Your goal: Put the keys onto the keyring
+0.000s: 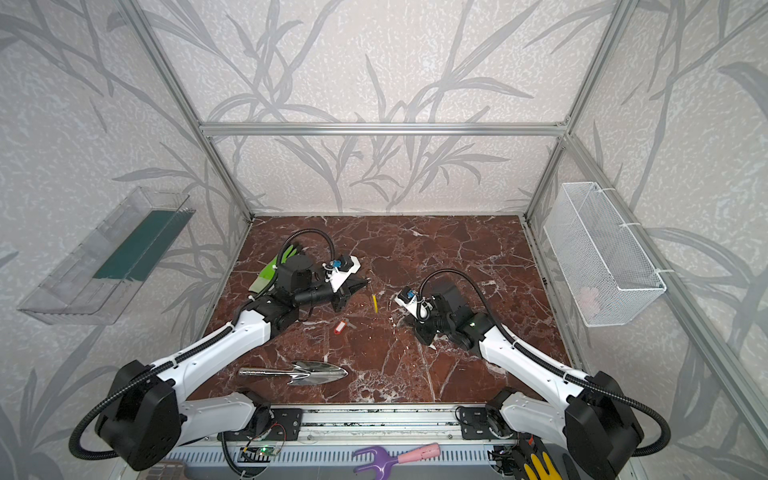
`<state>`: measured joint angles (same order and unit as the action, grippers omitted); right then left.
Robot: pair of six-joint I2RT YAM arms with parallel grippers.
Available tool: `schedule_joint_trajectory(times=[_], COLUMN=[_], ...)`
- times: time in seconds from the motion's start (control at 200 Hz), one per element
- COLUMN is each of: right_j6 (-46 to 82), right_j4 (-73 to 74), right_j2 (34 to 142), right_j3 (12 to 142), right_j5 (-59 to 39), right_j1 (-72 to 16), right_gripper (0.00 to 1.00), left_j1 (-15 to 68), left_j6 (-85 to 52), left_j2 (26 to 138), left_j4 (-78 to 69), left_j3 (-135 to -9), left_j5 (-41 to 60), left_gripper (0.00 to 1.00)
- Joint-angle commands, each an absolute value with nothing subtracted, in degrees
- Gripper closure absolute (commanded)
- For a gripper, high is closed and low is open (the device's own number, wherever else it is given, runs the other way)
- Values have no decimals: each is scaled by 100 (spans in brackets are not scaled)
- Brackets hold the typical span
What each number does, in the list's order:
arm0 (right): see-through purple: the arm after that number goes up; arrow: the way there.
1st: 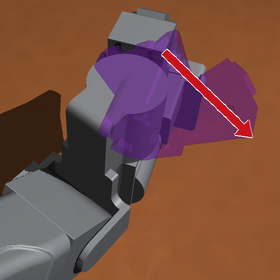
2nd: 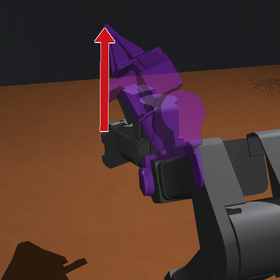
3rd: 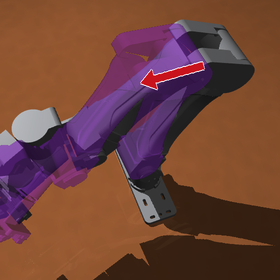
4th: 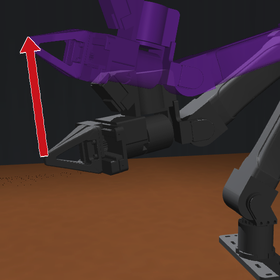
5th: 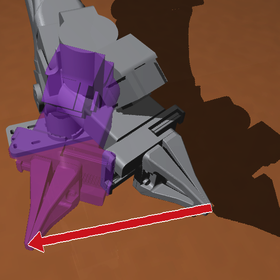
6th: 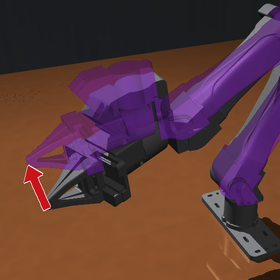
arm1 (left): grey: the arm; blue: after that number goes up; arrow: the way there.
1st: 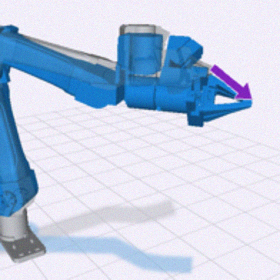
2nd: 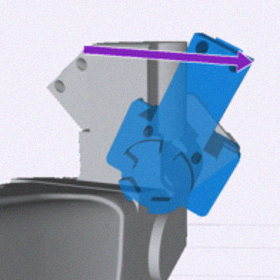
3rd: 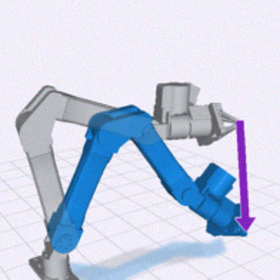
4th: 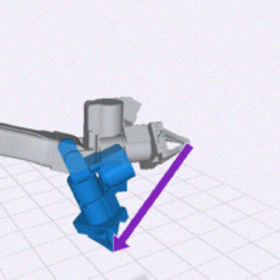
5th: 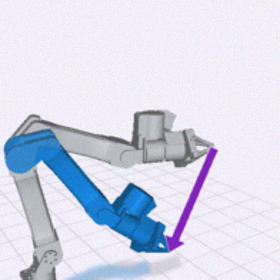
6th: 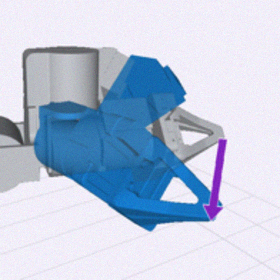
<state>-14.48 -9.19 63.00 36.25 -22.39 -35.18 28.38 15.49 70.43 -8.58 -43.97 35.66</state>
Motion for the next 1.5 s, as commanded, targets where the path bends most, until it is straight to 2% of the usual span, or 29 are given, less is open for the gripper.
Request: schedule_joint_trajectory(times=[0.0,0.29,0.585,0.96,1.2,1.494], right_j6=[-1731,-1689,-1692,-2079,-2407,-2751], right_j4=[-433,-894,-2842,-3929,-3714,-3282], right_j2=[5979,6187,6821,8040,8773,9525], right_j3=[3524,3594,4485,5298,5648,6005], right_j5=[-2830,-2683,-1225,-397,-272,-680], right_j1=[-3427,-3357,-3373,-3746,-4015,-4017], right_gripper=[100,100,100,100,100,100], left_j1=[2949,3048,3049,3048,3041,3048], left_j6=[1639,1670,1714,1697,1698,1645], left_j2=[6882,6856,6663,6479,6279,6136], left_j4=[-940,-927,-794,-702,-581,-555], left_j3=[-4356,-4291,-4200,-4135,-4046,-3967], left_j5=[3655,3531,3176,2928,2744,2598], left_gripper=[100,100,100,100,100,100])
